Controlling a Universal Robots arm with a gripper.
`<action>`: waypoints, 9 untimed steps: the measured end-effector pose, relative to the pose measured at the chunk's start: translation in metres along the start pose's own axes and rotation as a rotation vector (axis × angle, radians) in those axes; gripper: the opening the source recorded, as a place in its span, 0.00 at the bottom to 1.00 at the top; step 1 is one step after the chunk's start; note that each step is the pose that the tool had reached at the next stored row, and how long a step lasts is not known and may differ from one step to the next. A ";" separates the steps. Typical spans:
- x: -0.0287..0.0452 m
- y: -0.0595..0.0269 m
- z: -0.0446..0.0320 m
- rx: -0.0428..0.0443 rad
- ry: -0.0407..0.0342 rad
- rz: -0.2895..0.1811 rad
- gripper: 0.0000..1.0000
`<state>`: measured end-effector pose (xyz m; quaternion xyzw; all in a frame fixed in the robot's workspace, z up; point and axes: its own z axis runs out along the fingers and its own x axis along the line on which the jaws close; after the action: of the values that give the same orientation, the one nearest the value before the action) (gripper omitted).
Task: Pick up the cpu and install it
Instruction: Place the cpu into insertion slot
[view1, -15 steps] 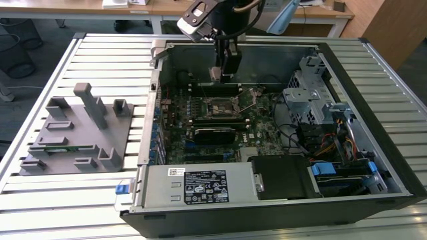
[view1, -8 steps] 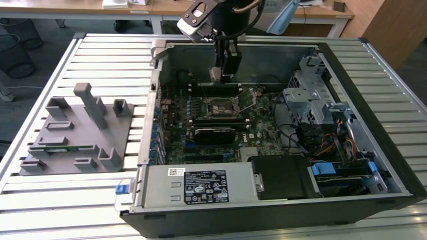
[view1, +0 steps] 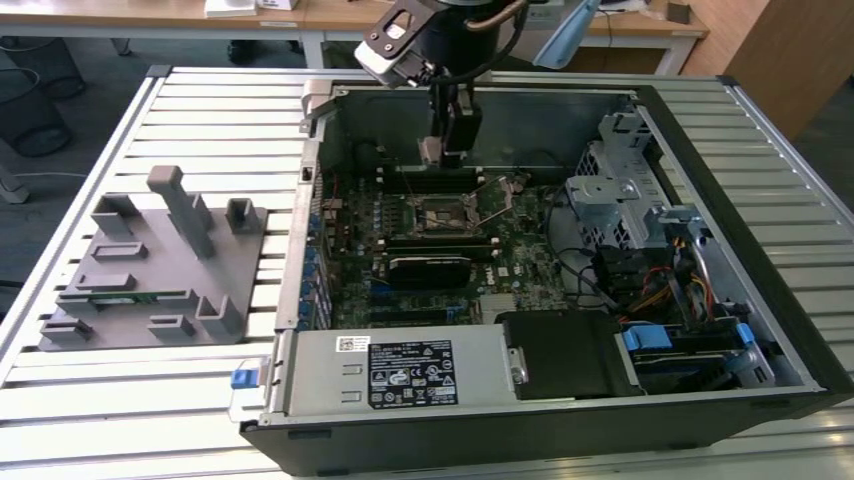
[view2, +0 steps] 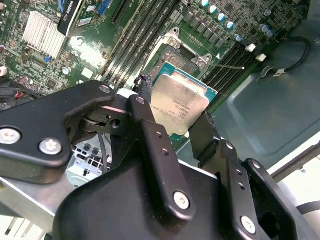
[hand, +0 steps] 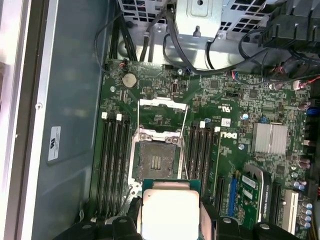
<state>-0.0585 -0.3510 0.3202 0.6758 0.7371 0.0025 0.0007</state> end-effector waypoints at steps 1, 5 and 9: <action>0.0002 0.0004 0.0012 0.0000 0.0001 0.000 0.54; 0.0007 0.0024 0.0042 0.0000 0.0001 0.001 0.54; 0.0018 0.0045 0.0080 0.0001 -0.0004 0.002 0.54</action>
<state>-0.0541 -0.3488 0.3121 0.6765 0.7364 0.0023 0.0008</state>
